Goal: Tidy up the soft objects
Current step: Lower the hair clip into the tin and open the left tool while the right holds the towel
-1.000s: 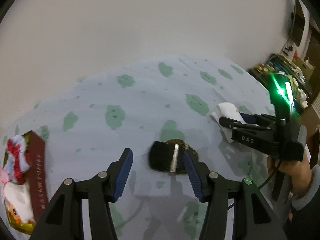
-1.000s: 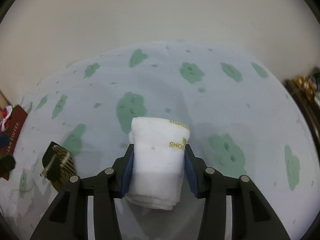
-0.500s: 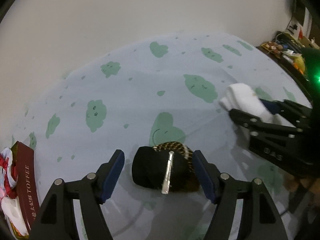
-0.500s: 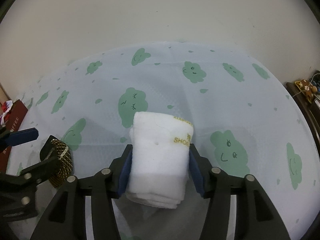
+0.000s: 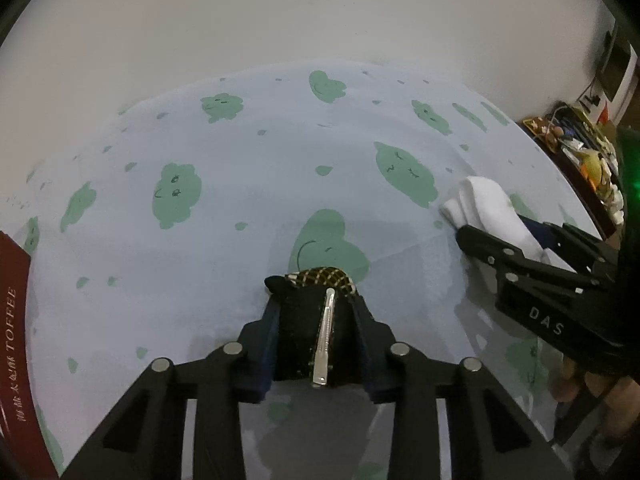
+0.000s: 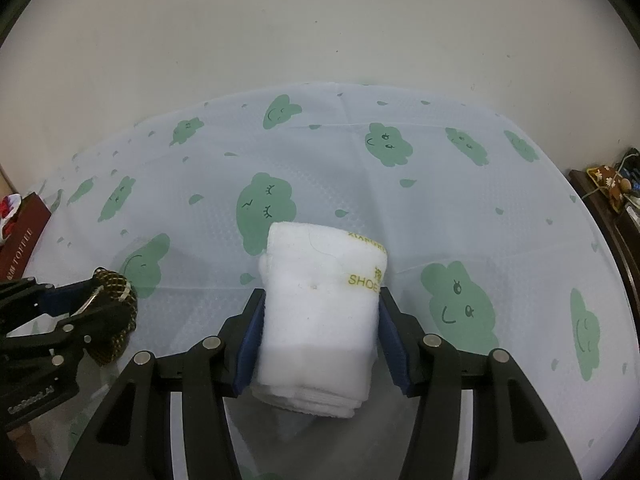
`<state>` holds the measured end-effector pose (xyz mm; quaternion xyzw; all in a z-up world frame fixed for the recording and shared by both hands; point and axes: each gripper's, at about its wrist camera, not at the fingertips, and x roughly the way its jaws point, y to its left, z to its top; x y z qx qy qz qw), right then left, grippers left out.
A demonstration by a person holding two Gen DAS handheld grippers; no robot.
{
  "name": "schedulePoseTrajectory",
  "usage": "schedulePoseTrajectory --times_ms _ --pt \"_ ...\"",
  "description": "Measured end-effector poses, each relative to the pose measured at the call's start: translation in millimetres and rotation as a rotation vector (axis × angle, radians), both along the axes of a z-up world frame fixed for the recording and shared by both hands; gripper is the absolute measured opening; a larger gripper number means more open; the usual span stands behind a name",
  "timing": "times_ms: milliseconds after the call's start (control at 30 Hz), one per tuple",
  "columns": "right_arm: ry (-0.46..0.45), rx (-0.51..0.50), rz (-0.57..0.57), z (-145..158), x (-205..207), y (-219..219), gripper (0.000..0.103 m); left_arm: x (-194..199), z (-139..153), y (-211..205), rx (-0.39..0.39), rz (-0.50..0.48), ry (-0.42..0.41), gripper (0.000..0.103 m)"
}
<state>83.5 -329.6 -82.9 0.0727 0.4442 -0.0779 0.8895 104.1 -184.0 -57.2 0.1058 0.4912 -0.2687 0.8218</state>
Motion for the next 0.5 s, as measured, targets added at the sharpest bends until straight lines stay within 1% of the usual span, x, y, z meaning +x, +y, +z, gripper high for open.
schedulePoseTrajectory --times_ms 133,233,367,500 --pt "0.002 -0.004 -0.001 0.0 0.2 1.1 0.052 -5.1 3.1 2.5 -0.017 -0.013 0.011 0.030" --pt "0.002 -0.005 -0.001 0.3 0.5 1.1 0.052 -8.2 7.5 5.8 -0.008 -0.010 0.004 0.030" --pt "0.003 -0.006 -0.001 0.4 0.7 0.7 0.052 -15.0 27.4 23.6 -0.018 -0.005 -0.038 0.030" --pt "0.004 -0.010 -0.001 0.8 0.5 0.6 0.053 -18.6 52.1 53.0 -0.007 0.032 -0.089 0.030"
